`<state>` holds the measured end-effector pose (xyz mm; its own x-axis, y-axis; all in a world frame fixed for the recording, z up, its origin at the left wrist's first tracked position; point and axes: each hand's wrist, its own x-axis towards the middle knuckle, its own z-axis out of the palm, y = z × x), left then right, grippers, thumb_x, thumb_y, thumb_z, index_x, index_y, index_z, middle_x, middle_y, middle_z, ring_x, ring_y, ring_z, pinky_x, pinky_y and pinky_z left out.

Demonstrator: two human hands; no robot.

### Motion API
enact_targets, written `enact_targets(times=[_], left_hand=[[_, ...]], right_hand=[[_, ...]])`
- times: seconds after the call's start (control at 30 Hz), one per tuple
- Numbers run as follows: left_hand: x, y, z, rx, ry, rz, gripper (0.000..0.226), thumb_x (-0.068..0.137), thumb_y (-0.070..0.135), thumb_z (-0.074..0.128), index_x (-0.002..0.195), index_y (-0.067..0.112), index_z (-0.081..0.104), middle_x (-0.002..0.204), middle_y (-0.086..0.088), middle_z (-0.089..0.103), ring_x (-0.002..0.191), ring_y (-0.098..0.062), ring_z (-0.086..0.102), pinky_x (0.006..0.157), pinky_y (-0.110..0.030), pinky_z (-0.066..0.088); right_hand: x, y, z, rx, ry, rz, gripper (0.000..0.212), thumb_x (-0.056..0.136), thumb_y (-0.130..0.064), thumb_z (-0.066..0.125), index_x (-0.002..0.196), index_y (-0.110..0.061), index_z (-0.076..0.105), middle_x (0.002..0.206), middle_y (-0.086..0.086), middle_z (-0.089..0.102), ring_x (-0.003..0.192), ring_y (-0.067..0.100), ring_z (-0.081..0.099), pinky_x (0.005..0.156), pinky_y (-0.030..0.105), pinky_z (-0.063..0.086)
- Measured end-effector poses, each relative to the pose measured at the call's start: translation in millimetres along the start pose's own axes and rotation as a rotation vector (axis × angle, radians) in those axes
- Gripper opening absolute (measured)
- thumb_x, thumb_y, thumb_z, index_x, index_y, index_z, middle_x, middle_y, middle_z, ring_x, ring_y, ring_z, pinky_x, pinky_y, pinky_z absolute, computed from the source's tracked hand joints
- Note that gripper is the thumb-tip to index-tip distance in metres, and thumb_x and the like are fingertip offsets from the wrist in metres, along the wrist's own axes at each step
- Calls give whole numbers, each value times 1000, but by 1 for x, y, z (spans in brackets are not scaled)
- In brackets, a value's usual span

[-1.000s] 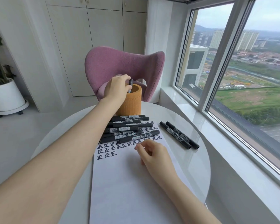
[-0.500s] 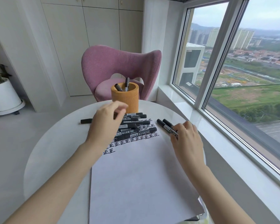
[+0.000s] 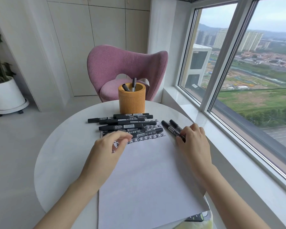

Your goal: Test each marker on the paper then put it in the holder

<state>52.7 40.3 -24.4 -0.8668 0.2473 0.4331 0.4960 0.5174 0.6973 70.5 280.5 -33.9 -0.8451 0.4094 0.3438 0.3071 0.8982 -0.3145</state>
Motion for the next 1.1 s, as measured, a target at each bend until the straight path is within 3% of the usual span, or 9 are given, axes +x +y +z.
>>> enact_targets(times=[0.1, 0.27, 0.47, 0.6, 0.7, 0.8, 0.9, 0.97, 1.1], left_hand=[[-6, -1, 0, -16, -12, -22, 20, 91, 18, 58, 88, 36, 65, 90, 27, 66, 75, -13, 57, 63, -13, 40], [-10, 0, -3, -50, -24, -37, 21, 91, 16, 57, 88, 35, 65, 90, 29, 66, 79, -4, 58, 64, -11, 40], [-11, 1, -4, -60, -14, -27, 22, 91, 17, 58, 88, 38, 64, 92, 27, 66, 84, -7, 61, 65, -11, 40], [-11, 1, -5, -50, 14, 50, 32, 89, 11, 60, 106, 38, 58, 105, 23, 62, 97, -2, 58, 77, -8, 40], [-11, 1, -4, 50, 20, 185, 52, 86, 11, 65, 131, 28, 46, 132, 17, 46, 125, 2, 38, 104, -13, 29], [-9, 1, -4, 132, 23, 233, 62, 84, 17, 67, 139, 24, 39, 144, 10, 34, 135, -2, 25, 111, -10, 14], [-3, -4, -7, 211, 25, 255, 50, 84, 33, 61, 130, 20, 49, 134, 5, 48, 128, -7, 33, 108, -9, 15], [-1, -7, -8, 208, 13, 241, 41, 83, 40, 53, 119, 19, 56, 120, 6, 55, 117, -7, 42, 101, -10, 24], [-4, -5, -7, 117, -18, 148, 19, 92, 34, 54, 103, 19, 58, 95, 17, 57, 89, -5, 52, 76, -21, 40]], right_hand=[[-2, -2, 0, 44, -16, -3, 20, 92, -22, 54, 101, -7, 64, 111, 7, 51, 107, 26, 44, 81, 37, 42], [-1, -2, 0, 70, 37, -7, 21, 92, -20, 55, 97, -4, 67, 103, 10, 58, 101, 28, 49, 82, 32, 33], [-6, -6, -4, 246, 160, 12, 15, 90, -23, 62, 95, -10, 68, 97, 3, 61, 99, 25, 51, 78, 29, 34], [-17, -17, -17, 392, 236, -48, 10, 88, -24, 65, 90, -14, 66, 85, -8, 60, 88, 21, 55, 71, 32, 40], [-27, -35, -28, 641, 57, -136, 5, 86, -22, 69, 86, -18, 67, 75, -16, 64, 73, 11, 60, 64, 26, 44], [-35, -51, -30, 804, -163, -223, 3, 86, -21, 69, 84, -20, 68, 72, -11, 68, 69, 11, 60, 61, 22, 45], [-39, -59, -33, 969, -298, -196, 5, 87, -17, 67, 82, -18, 68, 69, -5, 67, 61, 10, 54, 57, 23, 45], [-38, -61, -34, 1043, -321, -173, 7, 88, -14, 67, 81, -14, 69, 65, -3, 64, 58, 12, 53, 55, 24, 45], [-35, -66, -35, 1187, -325, -102, 15, 89, -20, 67, 78, -8, 68, 62, 2, 62, 56, 17, 52, 51, 27, 42]])
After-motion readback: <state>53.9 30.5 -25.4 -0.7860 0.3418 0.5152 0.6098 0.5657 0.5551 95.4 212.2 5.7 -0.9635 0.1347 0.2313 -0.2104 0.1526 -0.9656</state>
